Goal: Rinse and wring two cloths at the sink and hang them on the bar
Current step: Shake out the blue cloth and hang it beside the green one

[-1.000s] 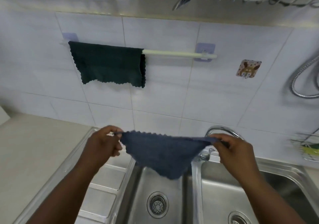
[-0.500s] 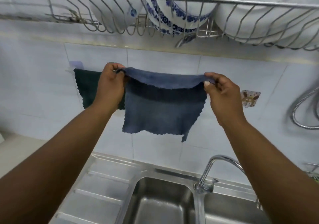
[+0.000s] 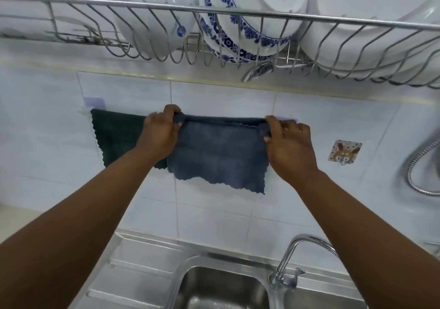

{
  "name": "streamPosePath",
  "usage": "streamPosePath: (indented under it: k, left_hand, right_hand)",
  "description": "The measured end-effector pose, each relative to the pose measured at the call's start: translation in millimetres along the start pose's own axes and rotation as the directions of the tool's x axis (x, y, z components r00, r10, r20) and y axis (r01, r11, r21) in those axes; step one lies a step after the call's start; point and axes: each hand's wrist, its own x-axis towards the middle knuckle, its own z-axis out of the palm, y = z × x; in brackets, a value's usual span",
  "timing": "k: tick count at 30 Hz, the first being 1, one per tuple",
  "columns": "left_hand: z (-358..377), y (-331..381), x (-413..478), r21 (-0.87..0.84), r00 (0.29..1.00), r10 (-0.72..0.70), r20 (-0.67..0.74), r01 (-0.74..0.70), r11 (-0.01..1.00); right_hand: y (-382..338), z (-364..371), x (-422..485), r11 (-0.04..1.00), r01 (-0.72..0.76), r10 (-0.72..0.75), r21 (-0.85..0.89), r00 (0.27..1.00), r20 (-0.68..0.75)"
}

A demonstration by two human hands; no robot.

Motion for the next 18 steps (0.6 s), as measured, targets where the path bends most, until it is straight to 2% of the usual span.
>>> streamPosePath:
  k: [2, 4, 6, 8, 11, 13, 14, 16, 17, 18]
  left_hand:
    - [1.5, -0.4, 11.3, 0.192, 0.999, -0.035, 0.026, 0.030, 0.981]
    - [-0.8, 4.1, 26.1, 0.339, 0.983, -0.146, 0.111, 0.100, 0.935]
    - [-4.0, 9.1, 38.9, 0.390, 0.951, -0.256, 0.175, 0.172, 0.905]
    - [-5.6, 11.2, 44.8, 0.404, 0.936, -0.299, 0.186, 0.204, 0.892]
    - [-4.1, 9.4, 40.2, 0.346, 0.943, -0.297, 0.151, 0.231, 0.909]
    - [-4.1, 7.3, 32.6, 0.179, 0.974, -0.227, 0.029, 0.218, 0.959]
    - [-5.1, 6.3, 29.2, 0.088, 0.983, -0.175, -0.050, 0.179, 0.980]
    - [-7.7, 3.3, 24.7, -0.021, 0.991, -0.061, -0.116, 0.059, 0.998]
    - [-8.6, 1.6, 23.7, -0.027, 0.998, -0.001, -0.069, -0.001, 1.000]
    - [-9.7, 0.6, 23.3, -0.002, 0.999, 0.047, 0.024, -0.047, 0.999]
  right_hand:
    - [-6.7, -2.7, 15.3, 0.996, -0.088, 0.088, 0.015, 0.996, 0.002]
    - [-12.3, -7.8, 36.8, 0.988, -0.127, 0.133, -0.087, 0.989, 0.068]
    - [-17.2, -14.3, 54.1, 0.972, -0.145, 0.175, -0.184, 0.971, 0.161]
    - [-19.3, -17.3, 63.1, 0.960, -0.137, 0.188, -0.244, 0.962, 0.198]
    - [-17.7, -26.4, 66.3, 0.962, -0.196, 0.243, -0.191, 0.934, 0.262]
    - [-14.0, -36.5, 66.8, 0.971, -0.183, 0.230, -0.154, 0.895, 0.382]
    - [-11.4, -42.9, 66.1, 0.975, -0.174, 0.215, -0.140, 0.900, 0.379]
    - [-4.7, -53.2, 62.6, 0.987, -0.155, 0.160, -0.042, 0.967, 0.198]
    - [-1.6, -54.7, 58.7, 0.992, -0.124, 0.119, 0.037, 0.987, 0.109]
    - [-0.9, -55.0, 54.2, 0.992, -0.080, 0.070, 0.101, 0.992, 0.100]
